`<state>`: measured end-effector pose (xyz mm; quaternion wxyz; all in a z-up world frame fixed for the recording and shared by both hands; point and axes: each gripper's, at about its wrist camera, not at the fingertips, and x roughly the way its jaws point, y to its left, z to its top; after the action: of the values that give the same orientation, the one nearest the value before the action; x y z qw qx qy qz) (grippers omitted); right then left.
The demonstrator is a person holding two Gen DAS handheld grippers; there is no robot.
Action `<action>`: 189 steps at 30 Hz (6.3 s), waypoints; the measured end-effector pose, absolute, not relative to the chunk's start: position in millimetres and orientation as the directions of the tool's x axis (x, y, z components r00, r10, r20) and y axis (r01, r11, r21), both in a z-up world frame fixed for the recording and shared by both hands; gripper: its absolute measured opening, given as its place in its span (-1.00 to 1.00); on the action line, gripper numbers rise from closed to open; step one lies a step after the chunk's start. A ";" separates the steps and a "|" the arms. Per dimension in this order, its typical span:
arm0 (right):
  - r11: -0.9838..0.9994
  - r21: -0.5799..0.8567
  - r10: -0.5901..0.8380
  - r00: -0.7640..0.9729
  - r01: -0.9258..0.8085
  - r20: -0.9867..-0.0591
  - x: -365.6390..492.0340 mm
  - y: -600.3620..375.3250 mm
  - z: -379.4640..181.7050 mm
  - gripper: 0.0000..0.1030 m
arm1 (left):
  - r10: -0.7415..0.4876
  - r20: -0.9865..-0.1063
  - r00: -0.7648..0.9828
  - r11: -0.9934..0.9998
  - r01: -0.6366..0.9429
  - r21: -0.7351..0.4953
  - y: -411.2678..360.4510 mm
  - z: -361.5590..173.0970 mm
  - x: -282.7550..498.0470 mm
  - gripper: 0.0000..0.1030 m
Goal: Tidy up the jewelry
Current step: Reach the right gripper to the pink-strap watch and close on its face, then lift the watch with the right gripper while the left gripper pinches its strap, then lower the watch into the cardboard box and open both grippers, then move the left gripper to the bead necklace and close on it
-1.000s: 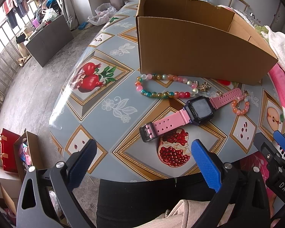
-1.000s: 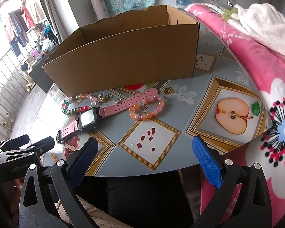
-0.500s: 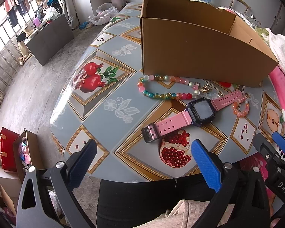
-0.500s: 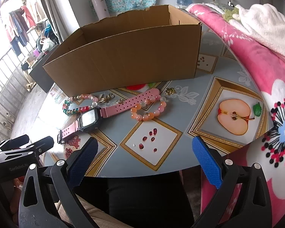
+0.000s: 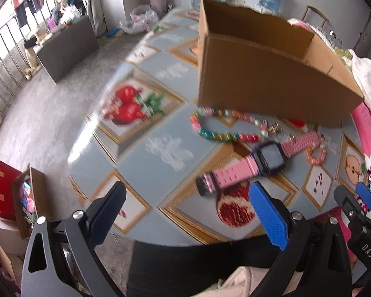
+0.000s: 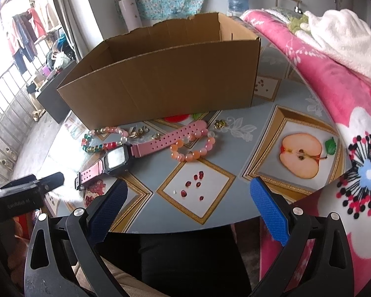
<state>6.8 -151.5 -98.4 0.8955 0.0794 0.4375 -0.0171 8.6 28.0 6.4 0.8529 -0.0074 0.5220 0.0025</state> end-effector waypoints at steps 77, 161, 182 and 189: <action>0.674 0.130 0.385 0.195 -0.727 -0.902 136.5 -124.5 -110.8 0.31 | -0.246 -0.757 0.605 0.814 0.554 0.178 -11.6 -54.6 18.8 -0.90; 0.923 0.041 0.234 0.475 -0.382 -0.848 272.7 -213.8 9.2 -0.06 | -0.277 -0.788 0.550 0.929 0.362 -0.073 4.4 81.7 254.7 -0.11; 0.906 0.326 0.412 0.744 -0.271 -0.526 67.1 -232.3 38.6 0.18 | -0.211 -0.798 0.565 0.977 0.091 -0.194 103.3 21.7 99.6 0.31; 0.873 0.427 0.474 0.614 -0.236 -0.631 81.6 -203.1 -9.9 0.17 | -0.203 -0.827 0.524 0.979 0.105 -0.173 85.6 -9.9 87.4 0.31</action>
<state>81.6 -203.1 -9.9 0.8853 0.1524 0.3910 0.2006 87.4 85.6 -9.9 0.8713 -0.0509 0.4800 -0.0882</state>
